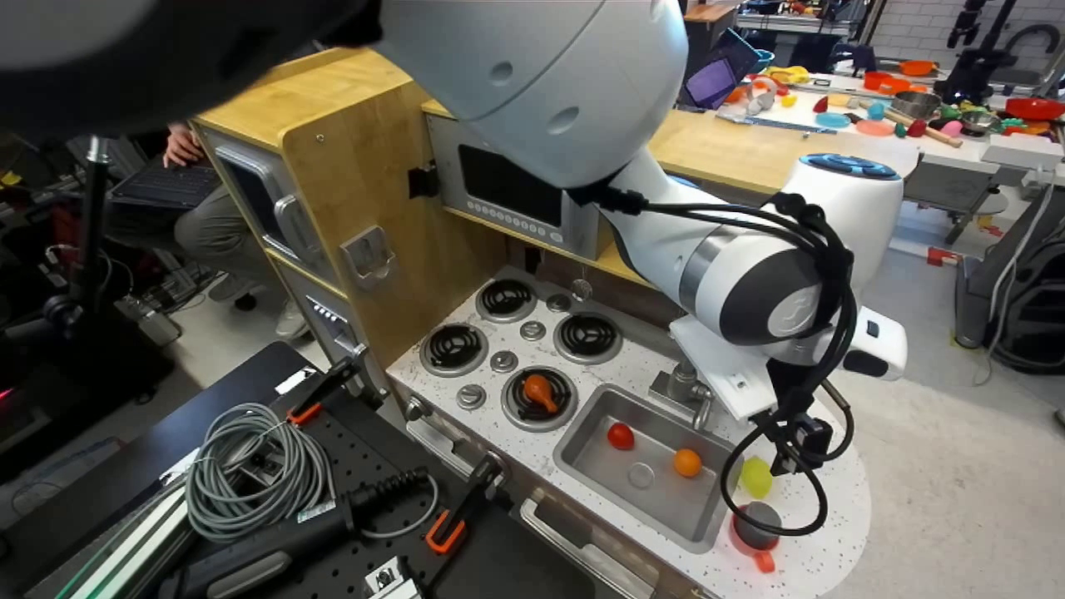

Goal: Take the lemon out of the sink and put it on the counter

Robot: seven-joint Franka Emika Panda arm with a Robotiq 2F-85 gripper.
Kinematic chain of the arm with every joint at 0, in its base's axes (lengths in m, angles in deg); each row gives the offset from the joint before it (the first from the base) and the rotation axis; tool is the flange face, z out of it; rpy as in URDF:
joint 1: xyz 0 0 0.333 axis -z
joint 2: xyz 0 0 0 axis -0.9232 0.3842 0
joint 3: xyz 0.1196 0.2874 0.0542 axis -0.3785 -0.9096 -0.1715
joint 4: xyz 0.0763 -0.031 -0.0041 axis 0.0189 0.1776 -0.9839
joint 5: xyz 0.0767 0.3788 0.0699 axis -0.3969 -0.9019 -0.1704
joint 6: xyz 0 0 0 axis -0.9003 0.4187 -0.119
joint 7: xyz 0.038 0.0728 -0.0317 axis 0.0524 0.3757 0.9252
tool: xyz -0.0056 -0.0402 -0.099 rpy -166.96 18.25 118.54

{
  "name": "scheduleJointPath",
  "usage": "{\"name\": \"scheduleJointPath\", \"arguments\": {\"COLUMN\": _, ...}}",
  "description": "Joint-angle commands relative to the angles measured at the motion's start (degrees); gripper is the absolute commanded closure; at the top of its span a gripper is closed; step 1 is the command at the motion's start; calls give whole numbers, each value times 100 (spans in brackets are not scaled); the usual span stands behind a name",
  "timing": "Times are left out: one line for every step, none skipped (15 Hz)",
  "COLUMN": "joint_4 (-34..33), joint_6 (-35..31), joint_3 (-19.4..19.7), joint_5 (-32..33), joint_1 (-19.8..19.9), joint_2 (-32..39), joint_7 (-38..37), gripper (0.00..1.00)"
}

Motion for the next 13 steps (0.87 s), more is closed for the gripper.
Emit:
{"name": "scheduleJointPath", "arguments": {"joint_4": 1360, "joint_6": -222, "joint_3": -143, "joint_5": 53, "joint_1": -46, "joint_2": -1042, "joint_7": 500, "gripper": 0}}
{"name": "scheduleJointPath", "arguments": {"joint_4": 1629, "joint_6": -215, "joint_3": -176, "joint_5": 70, "joint_1": -43, "joint_2": -1254, "joint_7": 666, "gripper": 0}}
{"name": "scheduleJointPath", "arguments": {"joint_4": 1898, "joint_6": -212, "joint_3": -224, "joint_5": 77, "joint_1": -19, "joint_2": -1466, "joint_7": 865, "gripper": 0}}
{"name": "scheduleJointPath", "arguments": {"joint_4": 2165, "joint_6": -227, "joint_3": -234, "joint_5": 103, "joint_1": -25, "joint_2": -1669, "joint_7": 1005, "gripper": 0}}
{"name": "scheduleJointPath", "arguments": {"joint_4": 2444, "joint_6": -248, "joint_3": -239, "joint_5": 138, "joint_1": -30, "joint_2": -1875, "joint_7": 1154, "gripper": 0}}
{"name": "scheduleJointPath", "arguments": {"joint_4": 2719, "joint_6": -236, "joint_3": -268, "joint_5": 174, "joint_1": -5, "joint_2": -2090, "joint_7": 1383, "gripper": 0}}
{"name": "scheduleJointPath", "arguments": {"joint_4": 3013, "joint_6": -122, "joint_3": -357, "joint_5": 140, "joint_1": 85, "joint_2": -2318, "joint_7": 1718, "gripper": 0}}
{"name": "scheduleJointPath", "arguments": {"joint_4": 3310, "joint_6": 47, "joint_3": -436, "joint_5": 113, "joint_1": 165, "joint_2": -2545, "joint_7": 2083, "gripper": 0}}
{"name": "scheduleJointPath", "arguments": {"joint_4": 2476, "joint_6": 35, "joint_3": -300, "joint_5": 71, "joint_1": 47, "joint_2": -1867, "joint_7": 1567, "gripper": 0}}
{"name": "scheduleJointPath", "arguments": {"joint_4": 2751, "joint_6": 48, "joint_3": -338, "joint_5": 68, "joint_1": 76, "joint_2": -2055, "joint_7": 1770, "gripper": 0}}
{"name": "scheduleJointPath", "arguments": {"joint_4": 2955, "joint_6": 47, "joint_3": -354, "joint_5": 64, "joint_1": 87, "joint_2": -2205, "joint_7": 1880, "gripper": 0}}
{"name": "scheduleJointPath", "arguments": {"joint_4": 3071, "joint_6": 47, "joint_3": -361, "joint_5": 62, "joint_1": 89, "joint_2": -2297, "joint_7": 1940, "gripper": 0}}
{"name": "scheduleJointPath", "arguments": {"joint_4": 3130, "joint_6": 47, "joint_3": -363, "joint_5": 61, "joint_1": 89, "joint_2": -2349, "joint_7": 1974, "gripper": 0}}
